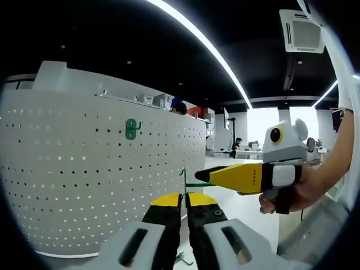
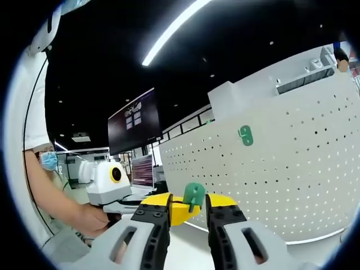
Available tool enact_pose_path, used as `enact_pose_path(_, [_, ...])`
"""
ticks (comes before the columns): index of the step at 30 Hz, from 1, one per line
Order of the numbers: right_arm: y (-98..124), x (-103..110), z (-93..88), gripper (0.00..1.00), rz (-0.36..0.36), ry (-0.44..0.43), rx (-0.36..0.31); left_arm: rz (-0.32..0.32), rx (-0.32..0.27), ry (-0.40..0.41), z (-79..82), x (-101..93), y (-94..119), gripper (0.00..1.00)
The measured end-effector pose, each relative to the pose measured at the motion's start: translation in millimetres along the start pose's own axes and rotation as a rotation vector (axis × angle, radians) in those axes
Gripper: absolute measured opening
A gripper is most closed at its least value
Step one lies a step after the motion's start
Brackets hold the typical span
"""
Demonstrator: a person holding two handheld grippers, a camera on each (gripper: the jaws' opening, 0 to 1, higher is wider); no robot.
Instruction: Insert the hook assembly into the mounting plate slot until the hook locks in place.
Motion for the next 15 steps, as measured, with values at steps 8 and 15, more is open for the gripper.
enact_pose_path(8, [-6.0, 0.9, -3.6, 0.16, 0.0, -0.018, 0.013, 0.003, -0.004, 0.003, 0.8, -1.2, 1.5, 0.03])
enact_pose_path(15, [-8.5, 0.4, -6.6, 0.08, -0.011, -0.02, 0.03, 0.005, -0.008, 0.0, 1.4, -1.9, 1.3, 0.03])
Point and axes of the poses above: the point that each gripper's makers call its tool centre point, and the gripper's own axes: y roughly backward along the fingers, x roughly to its left, z roughly out of its top, the point moved 5 cm from there along y, roughly backward along the fingers, and after that the axes turned 2 degrees about x, right-handed, at the moved point
